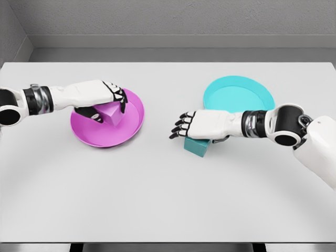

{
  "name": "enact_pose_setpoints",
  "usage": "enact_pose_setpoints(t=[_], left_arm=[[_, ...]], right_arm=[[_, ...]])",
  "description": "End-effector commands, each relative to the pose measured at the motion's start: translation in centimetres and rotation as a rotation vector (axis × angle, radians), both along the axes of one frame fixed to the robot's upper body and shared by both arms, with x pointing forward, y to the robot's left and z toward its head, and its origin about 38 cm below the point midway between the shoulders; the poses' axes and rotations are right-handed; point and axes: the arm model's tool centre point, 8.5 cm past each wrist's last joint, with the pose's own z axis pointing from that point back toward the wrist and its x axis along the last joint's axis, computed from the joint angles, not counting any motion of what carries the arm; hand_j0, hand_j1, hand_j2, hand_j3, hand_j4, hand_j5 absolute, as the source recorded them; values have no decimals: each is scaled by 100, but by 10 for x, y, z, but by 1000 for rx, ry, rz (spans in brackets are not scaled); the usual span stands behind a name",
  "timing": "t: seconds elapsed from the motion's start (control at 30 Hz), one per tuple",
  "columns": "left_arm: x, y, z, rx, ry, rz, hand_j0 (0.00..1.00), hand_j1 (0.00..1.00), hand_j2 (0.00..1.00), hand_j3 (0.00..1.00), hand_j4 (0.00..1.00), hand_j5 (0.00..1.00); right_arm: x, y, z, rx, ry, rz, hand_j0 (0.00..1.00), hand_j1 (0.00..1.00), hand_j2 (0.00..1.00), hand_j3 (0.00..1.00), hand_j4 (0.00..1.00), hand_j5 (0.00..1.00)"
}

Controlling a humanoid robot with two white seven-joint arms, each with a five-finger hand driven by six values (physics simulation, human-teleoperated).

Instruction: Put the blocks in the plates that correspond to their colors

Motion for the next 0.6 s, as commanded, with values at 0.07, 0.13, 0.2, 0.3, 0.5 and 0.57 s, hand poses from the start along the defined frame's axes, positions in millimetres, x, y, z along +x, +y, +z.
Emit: enact_pose_setpoints(t=[0.07,0.13,0.2,0.3,0.5,0.57], left_arm=[[5,1,-6,-7,16,22,58,58,58,58,58,58],[5,2,-7,-8,19,25,71,71,71,71,71,71],[6,6,-8,-6,22,39,87,87,87,87,87,87],[5,6,-10,-10,27,39,99,99,99,99,99,99],[5,5,-10,-16,27,36,100,100,100,100,100,100],[5,6,-5,-33,25,39,100,100,100,100,100,100]], right_arm=[[-1,1,-1,-5,3,3,89,89,89,89,89,89],[-1,1,-1,-5,2,4,83,83,83,83,83,83],[0,1,0,-5,0,4,78,78,78,78,78,78],[0,0,1,-6,-2,3,73,73,73,73,73,73],[1,0,2,-1,-2,2,73,73,73,73,73,73],[1,0,3,3,-4,-1,73,73,73,73,73,73]])
